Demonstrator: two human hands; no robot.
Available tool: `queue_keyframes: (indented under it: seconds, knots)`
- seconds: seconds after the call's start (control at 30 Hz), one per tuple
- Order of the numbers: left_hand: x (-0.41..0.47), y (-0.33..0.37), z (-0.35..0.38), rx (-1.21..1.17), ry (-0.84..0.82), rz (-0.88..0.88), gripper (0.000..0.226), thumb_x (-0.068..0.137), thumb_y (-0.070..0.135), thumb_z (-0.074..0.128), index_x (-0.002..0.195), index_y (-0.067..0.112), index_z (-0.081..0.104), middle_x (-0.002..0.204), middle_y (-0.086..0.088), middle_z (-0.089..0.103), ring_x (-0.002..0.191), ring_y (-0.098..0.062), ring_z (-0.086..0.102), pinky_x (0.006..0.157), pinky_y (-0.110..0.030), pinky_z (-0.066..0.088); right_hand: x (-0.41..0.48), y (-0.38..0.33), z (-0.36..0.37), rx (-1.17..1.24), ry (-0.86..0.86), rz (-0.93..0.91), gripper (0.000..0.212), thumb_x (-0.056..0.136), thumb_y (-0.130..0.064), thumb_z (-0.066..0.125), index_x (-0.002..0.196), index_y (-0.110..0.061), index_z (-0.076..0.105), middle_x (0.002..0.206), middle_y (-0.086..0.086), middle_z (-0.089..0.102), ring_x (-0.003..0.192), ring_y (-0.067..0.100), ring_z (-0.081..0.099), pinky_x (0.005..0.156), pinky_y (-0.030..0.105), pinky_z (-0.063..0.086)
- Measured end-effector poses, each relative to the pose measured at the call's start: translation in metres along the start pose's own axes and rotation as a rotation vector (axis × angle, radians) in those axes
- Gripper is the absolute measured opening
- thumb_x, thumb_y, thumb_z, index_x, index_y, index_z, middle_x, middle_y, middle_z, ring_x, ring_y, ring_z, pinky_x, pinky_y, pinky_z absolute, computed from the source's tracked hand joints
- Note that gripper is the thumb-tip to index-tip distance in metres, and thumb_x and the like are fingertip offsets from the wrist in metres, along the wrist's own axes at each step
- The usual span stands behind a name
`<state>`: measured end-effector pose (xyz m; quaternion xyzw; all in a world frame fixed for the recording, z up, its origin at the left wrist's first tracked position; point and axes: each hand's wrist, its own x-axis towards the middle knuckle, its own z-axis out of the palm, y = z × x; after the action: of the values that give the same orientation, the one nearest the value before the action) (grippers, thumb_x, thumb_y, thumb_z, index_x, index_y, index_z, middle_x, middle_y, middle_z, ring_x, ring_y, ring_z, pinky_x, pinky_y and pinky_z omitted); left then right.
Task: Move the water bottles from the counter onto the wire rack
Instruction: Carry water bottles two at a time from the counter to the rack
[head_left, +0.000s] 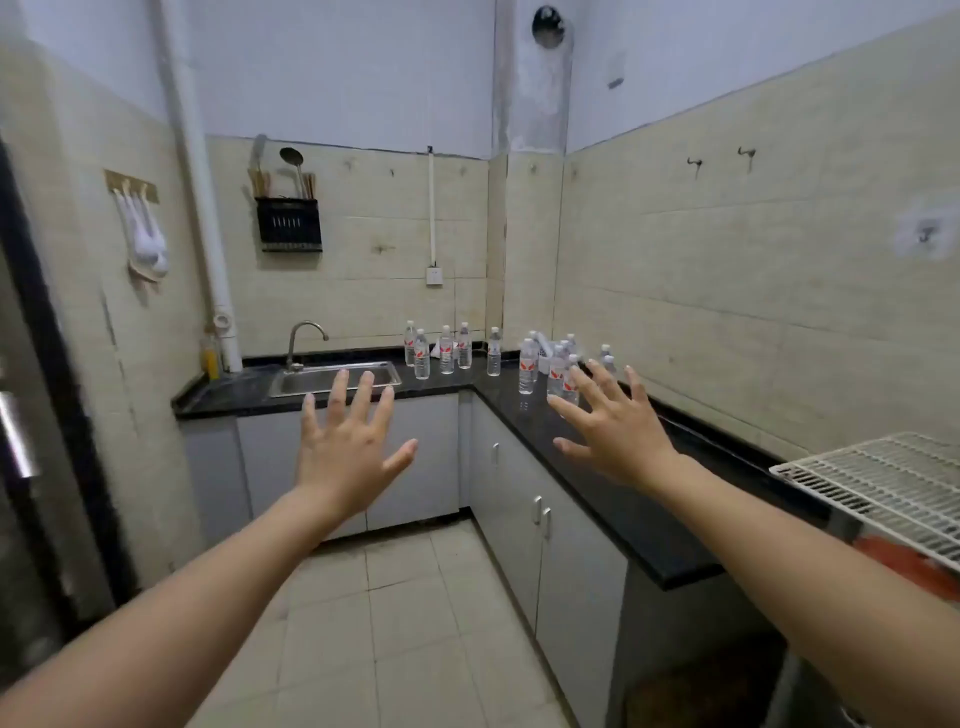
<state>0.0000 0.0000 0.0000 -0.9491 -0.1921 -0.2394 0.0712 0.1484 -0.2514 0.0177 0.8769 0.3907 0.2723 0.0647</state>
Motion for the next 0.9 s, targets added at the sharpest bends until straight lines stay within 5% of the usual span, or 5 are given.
queue_keyframes:
  seconds: [0.17, 0.33, 0.47, 0.6, 0.9]
  knots:
    - [0.038, -0.012, 0.036, -0.148, 0.142, -0.078, 0.05, 0.086, 0.035, 0.051, 0.126, 0.004, 0.05, 0.127, -0.015, 0.055, 0.123, -0.03, 0.044, 0.1, -0.048, 0.03, 0.043, 0.002, 0.049, 0.101, 0.019, 0.061, 0.057, 0.089, -0.053, 0.039, 0.14, -0.027, 0.034, 0.154, 0.011, 0.021, 0.144, 0.028, 0.01, 0.114, 0.052, 0.008]
    - [0.077, -0.038, 0.087, -0.067, 0.075, -0.083, 0.049, 0.085, 0.034, 0.053, 0.124, 0.005, 0.052, 0.127, -0.012, 0.057, 0.121, -0.028, 0.048, 0.096, -0.045, 0.036, 0.101, -0.011, 0.103, 0.109, -0.06, -0.004, 0.058, 0.091, -0.052, 0.037, 0.142, -0.028, 0.028, 0.155, 0.009, 0.017, 0.145, 0.027, 0.006, 0.114, 0.053, 0.008]
    - [0.12, -0.08, 0.124, 0.081, 0.119, 0.03, 0.047, 0.067, 0.034, 0.055, 0.095, -0.001, 0.069, 0.093, -0.016, 0.072, 0.09, -0.031, 0.068, 0.071, -0.047, 0.053, 0.164, -0.028, 0.14, 0.133, -0.055, -0.05, 0.058, 0.09, -0.051, 0.039, 0.142, -0.027, 0.03, 0.155, 0.011, 0.019, 0.145, 0.029, 0.008, 0.114, 0.053, 0.01]
    - [0.181, -0.133, 0.162, 0.017, 0.1, -0.049, 0.044, 0.072, 0.028, 0.066, 0.103, -0.003, 0.065, 0.104, -0.02, 0.068, 0.102, -0.035, 0.063, 0.082, -0.051, 0.048, 0.24, -0.043, 0.171, 0.094, -0.067, -0.098, 0.057, 0.091, -0.05, 0.039, 0.142, -0.025, 0.031, 0.155, 0.011, 0.019, 0.145, 0.028, 0.007, 0.114, 0.053, 0.009]
    - [0.311, -0.203, 0.242, -0.193, 0.078, -0.234, 0.051, 0.089, 0.038, 0.046, 0.133, 0.011, 0.043, 0.141, -0.006, 0.044, 0.134, -0.022, 0.032, 0.106, -0.041, 0.025, 0.376, -0.073, 0.231, 0.215, -0.066, -0.027, 0.053, 0.088, -0.043, 0.051, 0.135, -0.019, 0.045, 0.149, 0.016, 0.032, 0.142, 0.033, 0.019, 0.112, 0.052, 0.017]
